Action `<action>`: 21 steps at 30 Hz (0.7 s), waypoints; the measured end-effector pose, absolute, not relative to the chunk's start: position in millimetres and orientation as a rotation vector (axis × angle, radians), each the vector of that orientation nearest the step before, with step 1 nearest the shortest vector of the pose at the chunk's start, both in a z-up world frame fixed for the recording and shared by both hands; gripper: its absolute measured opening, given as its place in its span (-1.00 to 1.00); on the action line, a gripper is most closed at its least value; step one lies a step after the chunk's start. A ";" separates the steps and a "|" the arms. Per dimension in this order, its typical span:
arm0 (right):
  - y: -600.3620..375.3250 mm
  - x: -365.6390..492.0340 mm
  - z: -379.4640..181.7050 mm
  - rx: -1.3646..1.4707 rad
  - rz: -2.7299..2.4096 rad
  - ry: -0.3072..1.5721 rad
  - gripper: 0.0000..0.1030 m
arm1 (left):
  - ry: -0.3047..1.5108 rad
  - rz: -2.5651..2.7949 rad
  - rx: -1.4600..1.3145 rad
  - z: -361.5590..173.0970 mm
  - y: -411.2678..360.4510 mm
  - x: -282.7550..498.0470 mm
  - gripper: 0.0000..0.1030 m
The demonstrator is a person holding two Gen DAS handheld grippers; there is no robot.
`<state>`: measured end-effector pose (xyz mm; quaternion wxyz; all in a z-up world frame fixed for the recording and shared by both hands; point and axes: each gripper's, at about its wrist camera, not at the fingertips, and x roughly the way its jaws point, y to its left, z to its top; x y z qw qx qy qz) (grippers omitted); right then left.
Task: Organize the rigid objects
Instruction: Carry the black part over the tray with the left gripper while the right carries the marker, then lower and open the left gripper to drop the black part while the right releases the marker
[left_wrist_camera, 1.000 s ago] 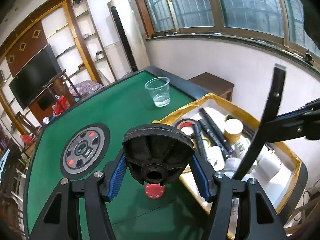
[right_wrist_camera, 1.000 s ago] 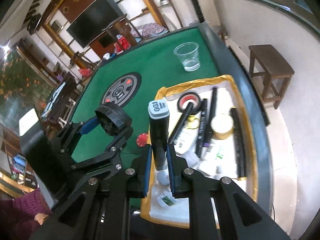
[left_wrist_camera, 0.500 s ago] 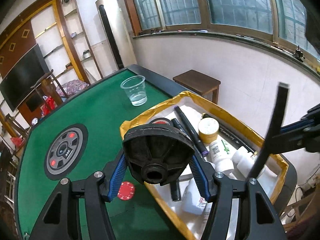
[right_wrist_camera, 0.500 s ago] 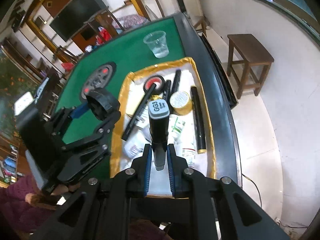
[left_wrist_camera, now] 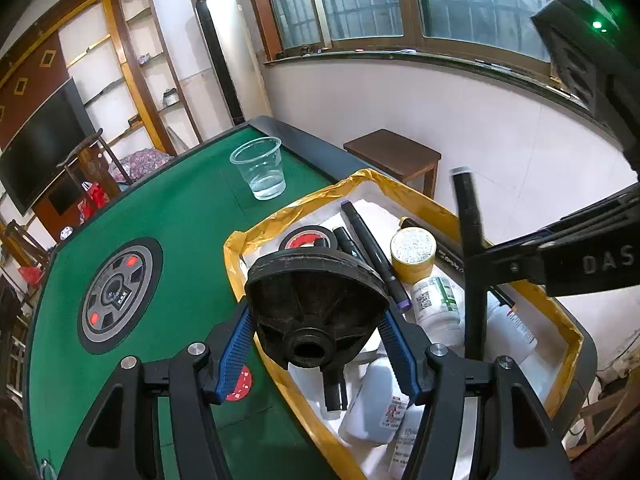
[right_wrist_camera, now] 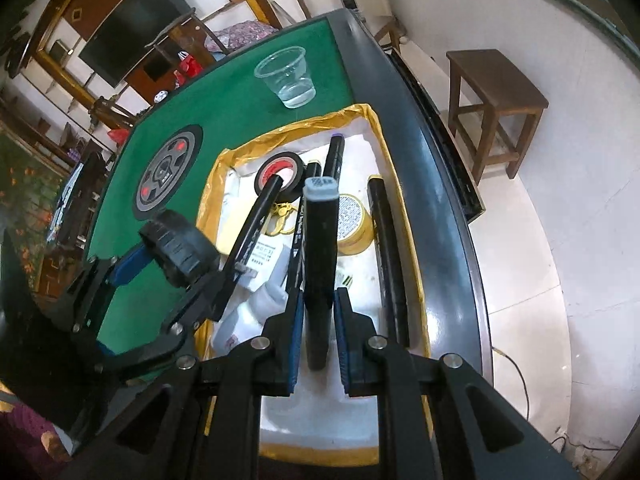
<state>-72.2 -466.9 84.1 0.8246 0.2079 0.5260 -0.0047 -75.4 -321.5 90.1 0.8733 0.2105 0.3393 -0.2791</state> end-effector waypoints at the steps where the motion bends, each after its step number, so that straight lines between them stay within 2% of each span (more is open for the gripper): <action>1: -468.3 -69.8 82.1 0.449 -0.009 1.121 -0.72 | 0.709 -0.583 0.439 90.1 -322.1 -75.2 0.27; 21: -488.9 -56.2 60.7 0.528 -0.025 1.148 -0.72 | 0.717 -0.585 0.455 79.3 -349.7 -68.9 0.27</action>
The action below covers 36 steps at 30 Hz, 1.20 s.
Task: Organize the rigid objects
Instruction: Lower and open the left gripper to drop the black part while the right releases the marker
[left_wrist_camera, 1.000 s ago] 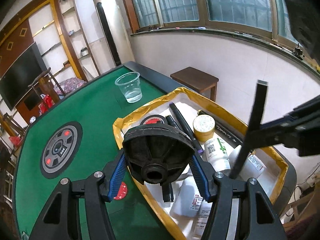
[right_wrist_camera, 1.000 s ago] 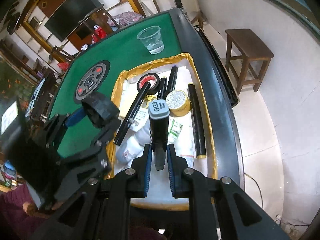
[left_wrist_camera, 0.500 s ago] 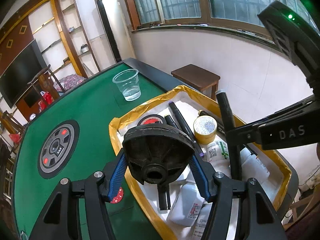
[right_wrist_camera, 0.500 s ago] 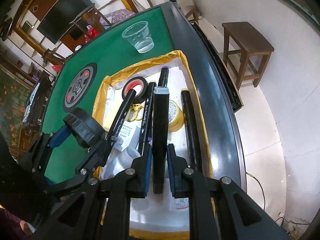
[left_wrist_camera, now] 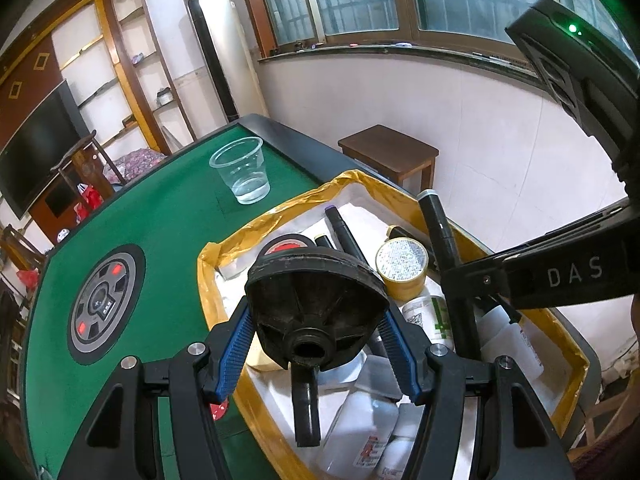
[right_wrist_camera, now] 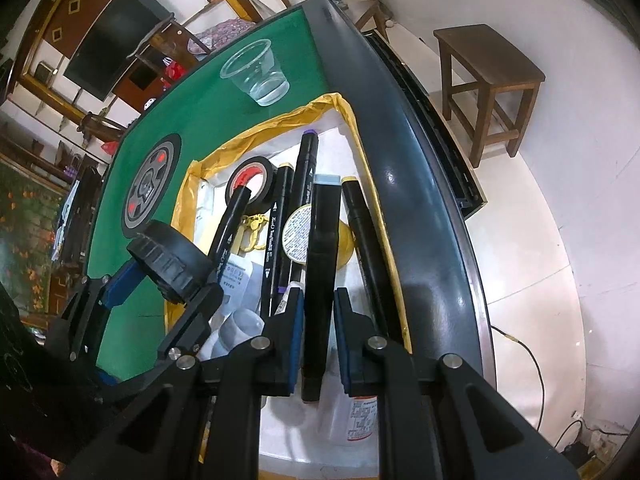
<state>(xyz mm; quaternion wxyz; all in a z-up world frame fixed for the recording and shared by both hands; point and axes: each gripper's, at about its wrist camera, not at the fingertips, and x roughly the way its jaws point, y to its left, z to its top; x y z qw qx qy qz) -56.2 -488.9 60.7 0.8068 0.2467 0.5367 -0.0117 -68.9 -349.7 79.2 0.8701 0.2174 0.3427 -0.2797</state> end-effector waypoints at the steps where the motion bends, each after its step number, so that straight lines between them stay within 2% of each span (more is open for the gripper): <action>1: -489.4 -56.0 60.6 0.529 -0.025 1.148 -0.72 | 0.717 -0.586 0.455 79.2 -350.1 -68.8 0.27; 36: -493.4 -46.9 55.3 0.522 -0.049 1.149 -0.72 | 0.723 -0.609 0.472 71.1 -356.8 -64.0 0.27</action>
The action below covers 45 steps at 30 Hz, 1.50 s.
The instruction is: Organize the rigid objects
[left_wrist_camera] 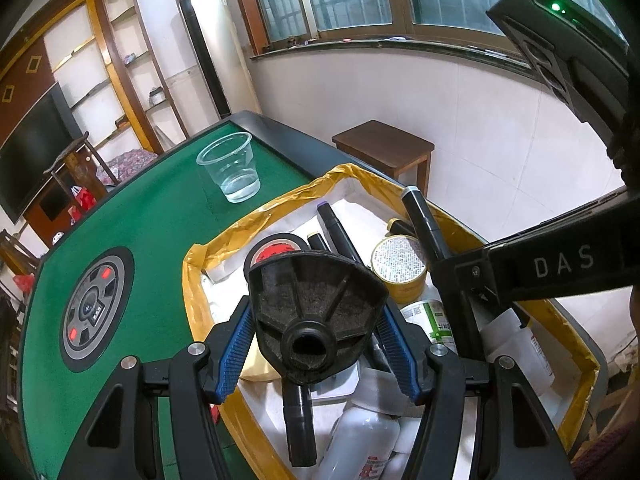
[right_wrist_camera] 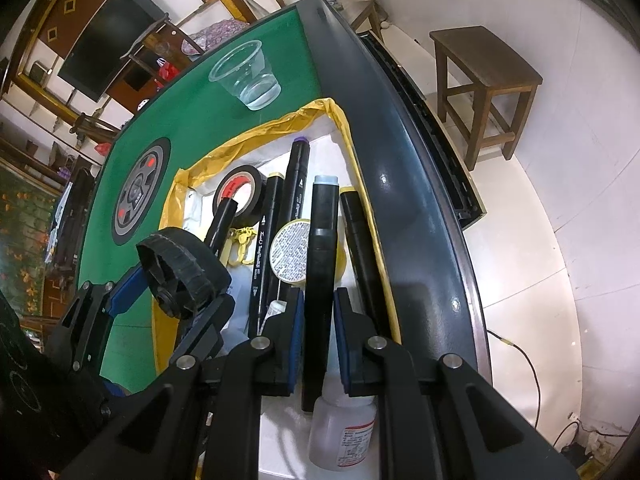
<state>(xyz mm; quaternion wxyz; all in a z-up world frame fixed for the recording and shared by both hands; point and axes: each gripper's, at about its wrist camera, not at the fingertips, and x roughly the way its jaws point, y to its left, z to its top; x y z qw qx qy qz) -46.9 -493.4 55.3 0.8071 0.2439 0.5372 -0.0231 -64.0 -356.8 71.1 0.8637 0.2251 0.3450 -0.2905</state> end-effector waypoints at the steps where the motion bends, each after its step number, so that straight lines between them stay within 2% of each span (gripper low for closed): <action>1: -494.0 -46.9 55.1 0.525 -0.051 1.148 -0.72 | 0.721 -0.610 0.473 70.9 -356.8 -64.2 0.27; 26: -488.3 -57.8 74.1 0.500 -0.076 1.100 -0.70 | 0.703 -0.643 0.474 75.7 -357.6 -72.4 0.28; 28: -487.3 -60.2 77.0 0.497 -0.080 1.095 -0.65 | 0.704 -0.644 0.469 77.0 -356.6 -73.1 0.28; 30: -486.9 -63.0 80.5 0.497 -0.087 1.085 -0.47 | 0.704 -0.648 0.467 78.2 -355.2 -73.9 0.28; 34: -487.0 -68.8 84.6 0.513 -0.099 1.070 -0.43 | 0.701 -0.654 0.467 81.5 -351.8 -76.6 0.28; 38: -487.4 -74.0 88.5 0.531 -0.116 1.056 -0.33 | 0.682 -0.659 0.457 87.3 -346.9 -78.8 0.47; 42: -484.8 -78.5 92.1 0.530 -0.130 1.047 -0.19 | 0.662 -0.665 0.462 93.1 -343.5 -82.3 0.54; 45: -482.7 -83.0 95.3 0.530 -0.138 1.038 -0.14 | 0.657 -0.667 0.456 96.4 -340.1 -83.7 0.66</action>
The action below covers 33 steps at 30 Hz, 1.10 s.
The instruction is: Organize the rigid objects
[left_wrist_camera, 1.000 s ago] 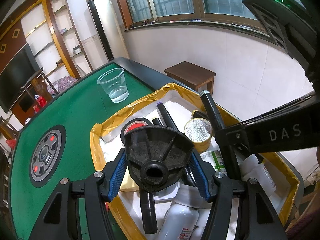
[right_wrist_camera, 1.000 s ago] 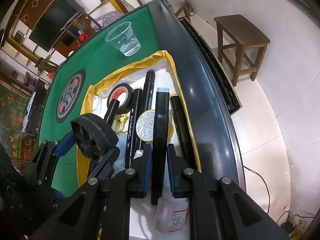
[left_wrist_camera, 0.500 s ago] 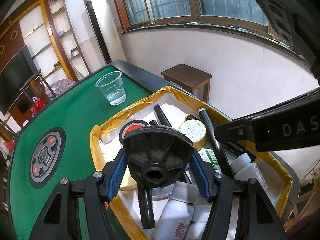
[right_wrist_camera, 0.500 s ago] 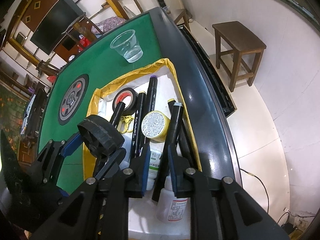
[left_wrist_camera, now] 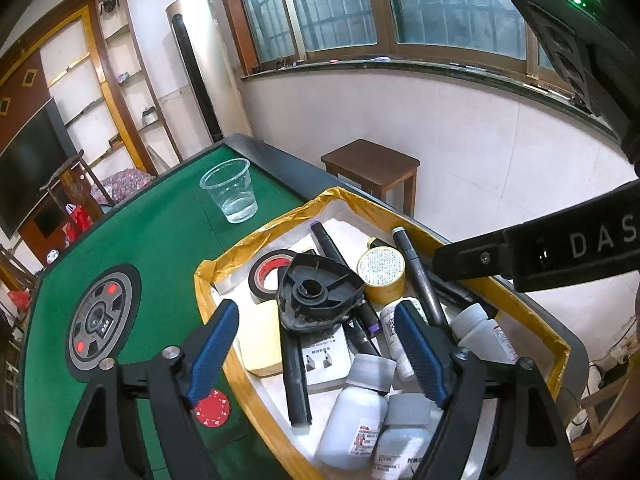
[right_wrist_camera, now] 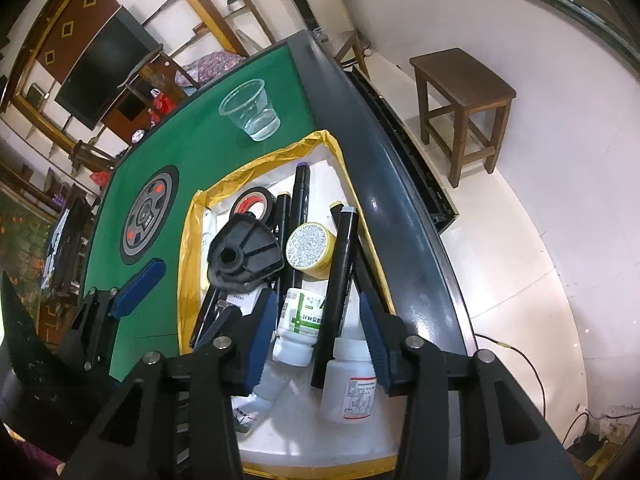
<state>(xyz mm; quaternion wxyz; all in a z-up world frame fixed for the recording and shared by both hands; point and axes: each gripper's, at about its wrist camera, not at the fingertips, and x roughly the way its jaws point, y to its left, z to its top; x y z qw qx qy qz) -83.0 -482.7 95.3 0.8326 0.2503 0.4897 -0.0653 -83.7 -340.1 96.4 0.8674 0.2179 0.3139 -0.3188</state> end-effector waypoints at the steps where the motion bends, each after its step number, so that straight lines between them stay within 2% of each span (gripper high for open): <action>1: -482.1 -84.3 96.4 0.529 -0.144 1.035 -0.12 | 0.657 -0.668 0.454 97.6 -338.5 -83.9 0.70; 3: -481.4 -87.5 98.7 0.529 -0.160 1.027 -0.01 | 0.659 -0.673 0.447 100.1 -335.3 -84.1 0.76; 7: -479.1 -93.5 104.2 0.525 -0.182 1.005 0.01 | 0.662 -0.676 0.438 104.0 -327.9 -83.9 0.87; 12: -475.6 -100.7 107.6 0.525 -0.214 0.985 0.17 | 0.675 -0.668 0.426 108.2 -316.1 -82.0 0.97; 16: -470.9 -105.4 112.5 0.511 -0.243 0.975 0.24 | 0.692 -0.648 0.410 111.0 -303.5 -76.8 0.98; 18: -466.8 -108.7 115.6 0.505 -0.258 0.961 0.35 | 0.709 -0.633 0.401 110.2 -297.1 -72.8 0.98; 33: -429.7 -115.4 111.5 0.454 -0.245 0.972 0.37 | 0.730 -0.592 0.414 102.7 -264.2 -75.1 0.98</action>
